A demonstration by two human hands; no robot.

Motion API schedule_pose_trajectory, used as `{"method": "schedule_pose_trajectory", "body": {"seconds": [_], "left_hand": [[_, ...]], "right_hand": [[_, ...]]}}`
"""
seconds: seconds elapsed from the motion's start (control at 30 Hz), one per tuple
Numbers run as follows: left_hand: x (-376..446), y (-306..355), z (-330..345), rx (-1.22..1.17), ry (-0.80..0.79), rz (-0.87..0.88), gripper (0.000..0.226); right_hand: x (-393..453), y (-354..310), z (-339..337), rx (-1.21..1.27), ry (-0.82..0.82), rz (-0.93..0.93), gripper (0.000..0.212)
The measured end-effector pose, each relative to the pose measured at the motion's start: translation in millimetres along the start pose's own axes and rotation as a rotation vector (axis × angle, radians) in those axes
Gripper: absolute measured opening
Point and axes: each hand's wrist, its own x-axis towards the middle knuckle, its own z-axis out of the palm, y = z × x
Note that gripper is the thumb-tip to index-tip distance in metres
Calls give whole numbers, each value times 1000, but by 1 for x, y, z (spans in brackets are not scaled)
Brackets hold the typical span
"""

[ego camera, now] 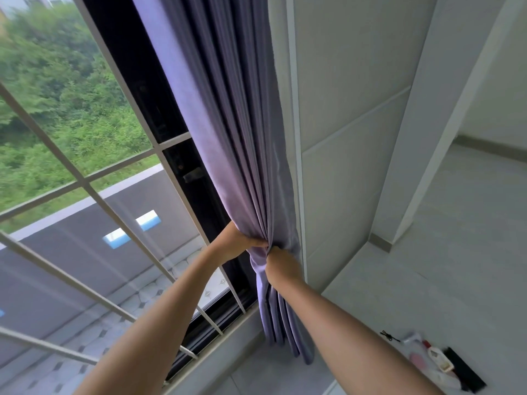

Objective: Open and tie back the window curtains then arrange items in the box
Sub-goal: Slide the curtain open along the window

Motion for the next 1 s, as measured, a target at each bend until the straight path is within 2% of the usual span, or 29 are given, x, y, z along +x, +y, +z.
{"method": "schedule_pose_trajectory", "body": {"seconds": [0.1, 0.23, 0.3, 0.37, 0.6, 0.7, 0.77, 0.83, 0.93, 1.0], "left_hand": [[2, -1, 8, -28, 56, -17, 60], [0, -7, 9, -72, 44, 38, 55], [-2, -9, 9, -84, 42, 59, 46], [-4, -9, 7, -107, 44, 52, 41], [-3, -7, 1, -94, -78, 29, 32], [0, -10, 0, -183, -52, 3, 49], [0, -12, 3, -267, 11, -6, 53], [-1, -13, 10, -328, 83, 8, 48], [0, -16, 20, -396, 179, -18, 40], [3, -19, 19, -411, 221, -46, 36]], "right_hand": [[-3, 3, 2, 79, 47, 53, 33], [-16, 4, 11, 423, 151, 119, 47], [-18, 5, 10, 334, 87, 62, 53], [-16, 10, 6, 195, 28, 32, 41], [-12, 29, 6, 253, -210, -87, 24], [-7, 28, 2, 227, -253, -100, 26], [-5, 25, 0, 192, -224, -104, 32], [-4, 21, 4, 134, -140, -90, 35], [-10, 11, 17, 99, 25, 51, 39], [-12, 8, 28, 149, 118, 97, 57]]}}
